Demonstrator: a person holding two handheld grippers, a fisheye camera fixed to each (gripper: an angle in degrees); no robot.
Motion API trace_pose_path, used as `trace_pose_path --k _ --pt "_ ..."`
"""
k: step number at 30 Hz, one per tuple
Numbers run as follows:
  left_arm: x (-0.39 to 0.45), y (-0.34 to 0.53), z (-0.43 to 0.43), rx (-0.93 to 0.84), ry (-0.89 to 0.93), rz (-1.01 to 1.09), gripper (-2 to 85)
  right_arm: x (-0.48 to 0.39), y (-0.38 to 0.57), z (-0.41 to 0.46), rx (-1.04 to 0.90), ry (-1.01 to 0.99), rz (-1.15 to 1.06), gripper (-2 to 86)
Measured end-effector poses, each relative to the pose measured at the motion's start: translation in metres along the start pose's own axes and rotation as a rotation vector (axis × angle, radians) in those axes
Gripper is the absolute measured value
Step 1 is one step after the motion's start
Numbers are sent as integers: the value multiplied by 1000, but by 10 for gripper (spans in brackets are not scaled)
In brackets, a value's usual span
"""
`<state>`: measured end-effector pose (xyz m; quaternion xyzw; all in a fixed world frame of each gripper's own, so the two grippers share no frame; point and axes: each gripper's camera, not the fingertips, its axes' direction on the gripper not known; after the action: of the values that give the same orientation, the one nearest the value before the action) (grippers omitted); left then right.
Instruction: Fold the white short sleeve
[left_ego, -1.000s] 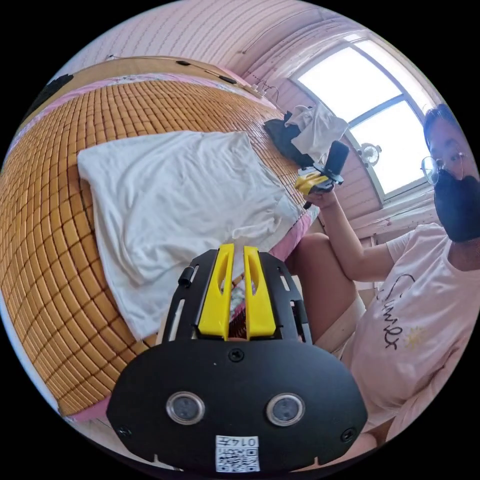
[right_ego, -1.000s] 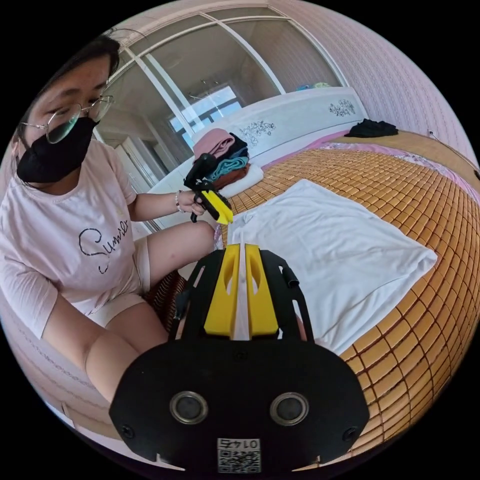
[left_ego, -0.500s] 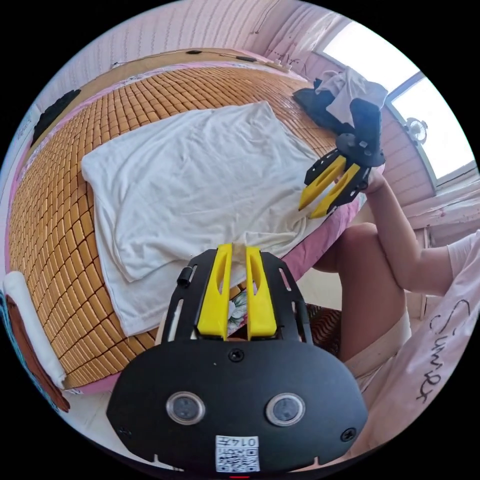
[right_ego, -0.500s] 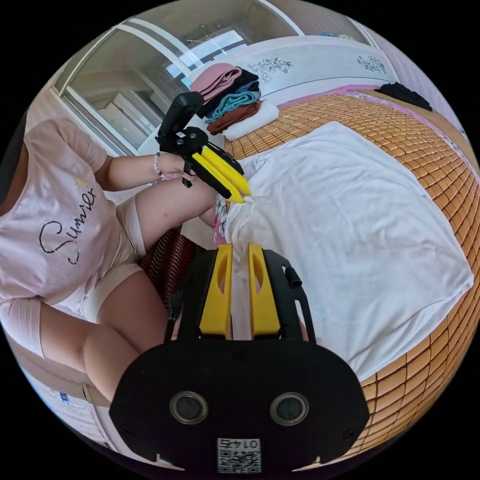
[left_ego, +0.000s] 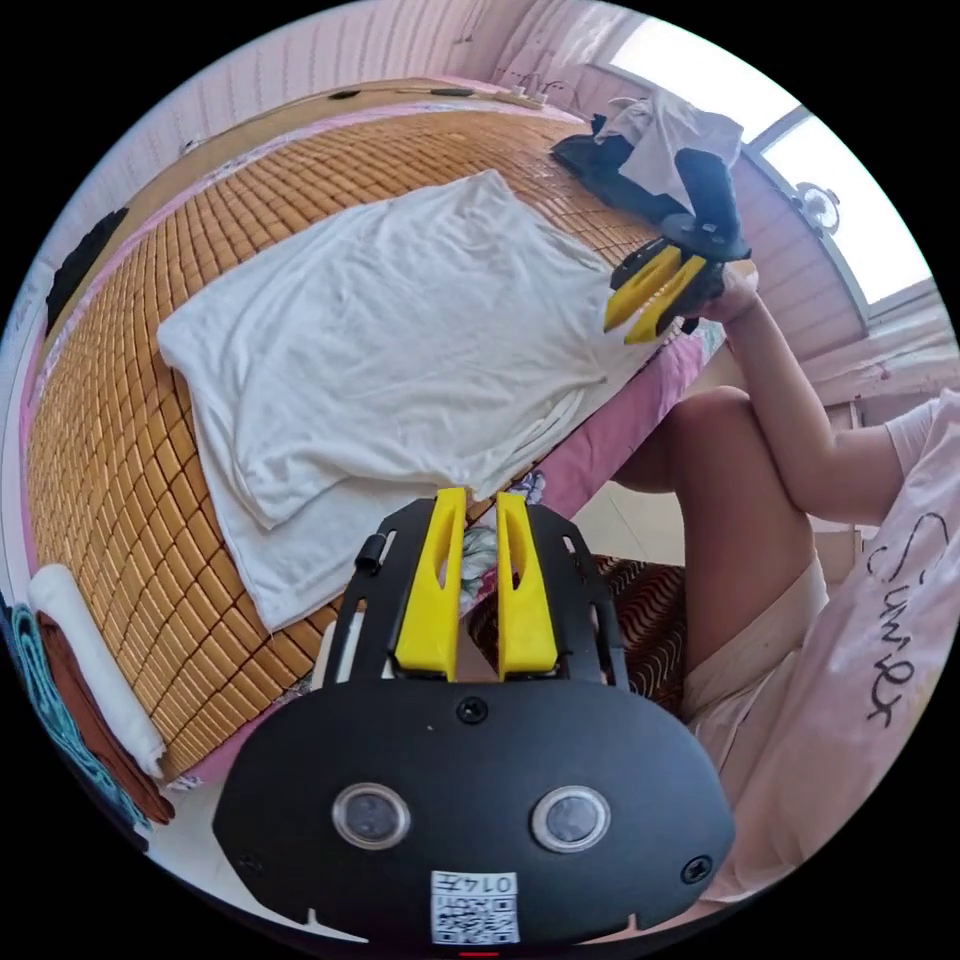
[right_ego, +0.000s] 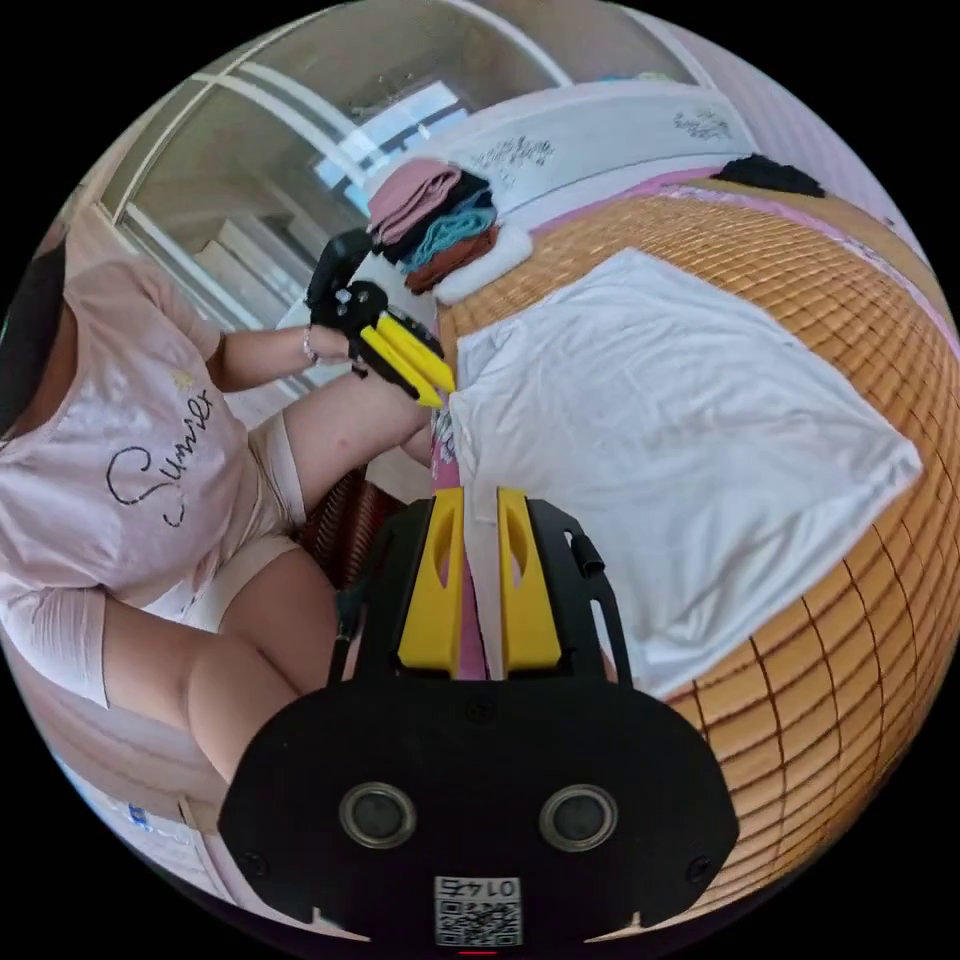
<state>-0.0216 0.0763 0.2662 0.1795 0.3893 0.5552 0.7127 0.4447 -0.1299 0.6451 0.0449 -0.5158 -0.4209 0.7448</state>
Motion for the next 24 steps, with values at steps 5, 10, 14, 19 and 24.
trace_pose_path --k 5,10,14,19,24 --pt "51 -20 4 149 -49 158 102 4 40 -45 199 250 206 87" --pt "102 -49 35 251 -2 314 135 7 52 -48 60 345 338 119" --pt "137 -68 65 278 -3 367 186 9 66 -52 -22 330 392 115" --pt "162 -72 89 394 -42 393 227 15 79 -45 -136 198 395 72" --pt "176 -80 119 340 -57 377 244 15 86 -49 -110 182 356 13"
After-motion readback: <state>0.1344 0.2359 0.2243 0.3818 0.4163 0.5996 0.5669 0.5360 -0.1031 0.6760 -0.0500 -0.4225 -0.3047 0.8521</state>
